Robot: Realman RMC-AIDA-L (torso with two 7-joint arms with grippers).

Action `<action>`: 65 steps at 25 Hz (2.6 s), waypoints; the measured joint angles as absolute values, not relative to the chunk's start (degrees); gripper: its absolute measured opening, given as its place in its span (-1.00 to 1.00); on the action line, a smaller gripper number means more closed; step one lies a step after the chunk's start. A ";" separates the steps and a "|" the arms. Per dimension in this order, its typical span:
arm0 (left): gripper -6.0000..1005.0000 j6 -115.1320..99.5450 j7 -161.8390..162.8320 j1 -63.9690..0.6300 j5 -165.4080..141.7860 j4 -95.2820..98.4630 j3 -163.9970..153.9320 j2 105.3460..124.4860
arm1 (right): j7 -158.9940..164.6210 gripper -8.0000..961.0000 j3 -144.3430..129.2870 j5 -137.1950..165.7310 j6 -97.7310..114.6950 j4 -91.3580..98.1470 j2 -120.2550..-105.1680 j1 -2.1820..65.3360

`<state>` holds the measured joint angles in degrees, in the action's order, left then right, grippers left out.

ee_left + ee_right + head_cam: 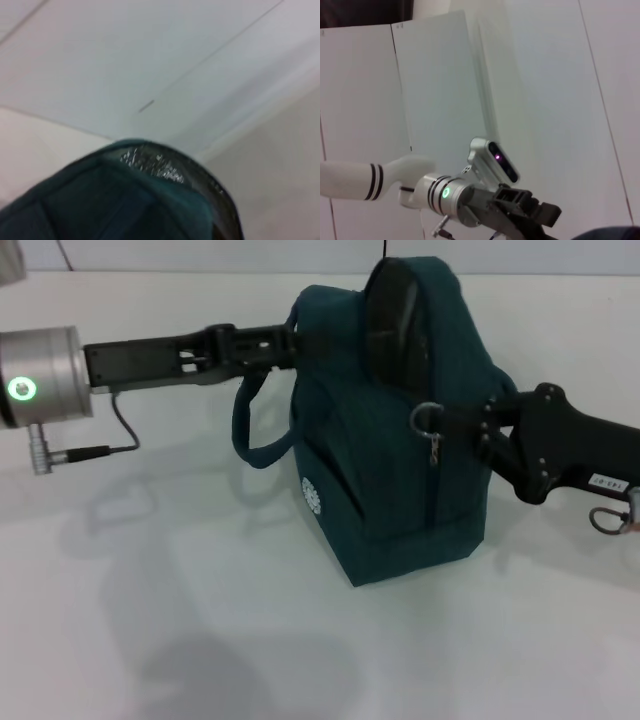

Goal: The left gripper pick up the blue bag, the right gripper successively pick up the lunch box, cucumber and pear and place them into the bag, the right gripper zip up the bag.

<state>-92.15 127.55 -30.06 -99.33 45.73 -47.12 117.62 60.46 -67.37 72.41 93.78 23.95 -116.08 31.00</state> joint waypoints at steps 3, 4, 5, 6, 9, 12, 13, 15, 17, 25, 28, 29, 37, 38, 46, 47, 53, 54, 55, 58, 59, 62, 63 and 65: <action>0.46 -92.51 124.28 -29.18 -99.28 45.67 -45.51 117.71 | 60.46 -0.97 -67.32 71.19 93.76 24.31 -116.03 31.33; 0.46 -92.61 123.04 -28.86 -99.26 45.65 -45.02 117.82 | 60.46 -0.97 -67.30 70.62 93.71 24.40 -116.01 31.58; 0.46 -92.76 121.82 -28.51 -99.21 45.64 -44.51 117.96 | 60.46 -0.97 -67.29 70.12 93.64 24.46 -115.99 31.84; 0.45 -92.86 120.90 -28.24 -99.11 45.62 -44.21 118.05 | 60.46 -0.97 -67.26 69.66 93.41 24.45 -115.94 32.36; 0.45 -93.09 118.31 -26.82 -98.12 45.62 -43.62 118.20 | 60.46 -0.97 -67.33 68.91 91.71 23.96 -115.93 34.05; 0.45 -93.15 116.17 -25.51 -97.05 45.63 -43.53 118.21 | 60.46 -0.97 -67.43 68.63 90.33 23.93 -116.05 35.25; 0.45 -93.15 115.46 -25.13 -96.77 45.63 -43.52 118.23 | 60.47 -0.97 -67.35 68.14 90.06 23.95 -116.05 35.65; 0.45 -93.17 114.36 -24.53 -96.39 45.68 -43.51 118.27 | 60.47 -0.97 -67.28 67.06 89.08 23.96 -115.99 36.51; 0.45 -93.18 113.93 -24.01 -96.27 45.87 -43.50 118.31 | 60.47 -0.97 -67.45 66.35 87.30 23.79 -115.97 37.62; 0.44 -93.79 113.39 -23.32 -96.58 46.16 -43.71 117.99 | 60.49 -0.97 -68.04 66.17 84.96 23.72 -116.17 40.59; 0.44 -94.57 113.22 -22.82 -96.51 46.30 -43.60 117.56 | 60.73 -0.97 -70.80 64.69 85.27 23.67 -116.19 40.69; 0.44 -94.62 113.19 -22.55 -96.41 46.35 -43.32 117.36 | 60.69 -0.97 -72.22 63.63 85.25 23.66 -116.19 40.63; 0.43 -95.29 113.20 -20.96 -96.42 48.35 -41.40 116.89 | 59.91 -0.97 -81.35 56.08 85.08 24.41 -116.19 41.80; 0.43 -95.40 113.31 -20.74 -96.49 48.76 -41.43 116.92 | 59.78 -0.97 -81.84 55.46 85.08 24.43 -116.18 41.99; 0.43 -96.03 113.50 -19.61 -96.57 49.23 -41.38 116.93 | 57.80 -0.97 -83.25 51.34 83.88 23.91 -116.19 42.33; 0.43 -96.09 113.52 -19.56 -96.57 49.22 -41.37 116.93 | 57.75 -0.97 -83.46 51.32 83.52 23.85 -116.19 42.33; 0.42 -96.62 113.62 -19.57 -97.18 49.27 -42.01 117.17 | 57.56 -0.97 -85.44 50.93 82.59 23.73 -116.19 42.20; 0.42 -97.06 113.63 -19.67 -97.59 49.27 -42.07 117.28 | 57.56 -0.97 -85.73 50.85 82.53 23.73 -116.19 42.20; 0.42 -97.62 113.64 -19.75 -98.03 49.28 -42.09 117.38 | 57.56 -0.97 -86.12 50.60 82.35 23.73 -116.18 42.21; 0.42 -98.57 113.65 -19.57 -98.97 49.30 -41.90 117.45 | 56.90 -0.97 -88.86 48.47 81.24 23.73 -116.18 42.34; 0.42 -98.67 113.65 -19.30 -99.00 49.31 -41.73 117.45 | 56.26 -0.97 -90.18 47.43 80.97 23.78 -116.18 42.43; 0.42 -98.86 113.65 -18.34 -98.53 49.32 -41.06 117.38 | 54.47 -0.97 -92.98 44.71 80.36 24.12 -116.18 42.78; 0.42 -98.91 113.65 -18.12 -98.40 49.34 -40.92 117.34 | 54.21 -0.97 -93.97 44.05 80.06 24.21 -116.19 43.08; 0.42 -98.98 113.65 -17.70 -98.31 49.39 -40.84 117.29 | 53.97 -0.97 -95.79 42.81 79.53 24.33 -116.18 43.88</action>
<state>-98.98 113.65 -17.70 -98.31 49.39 -40.84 117.29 53.97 -95.79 42.81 79.53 24.33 -116.18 43.88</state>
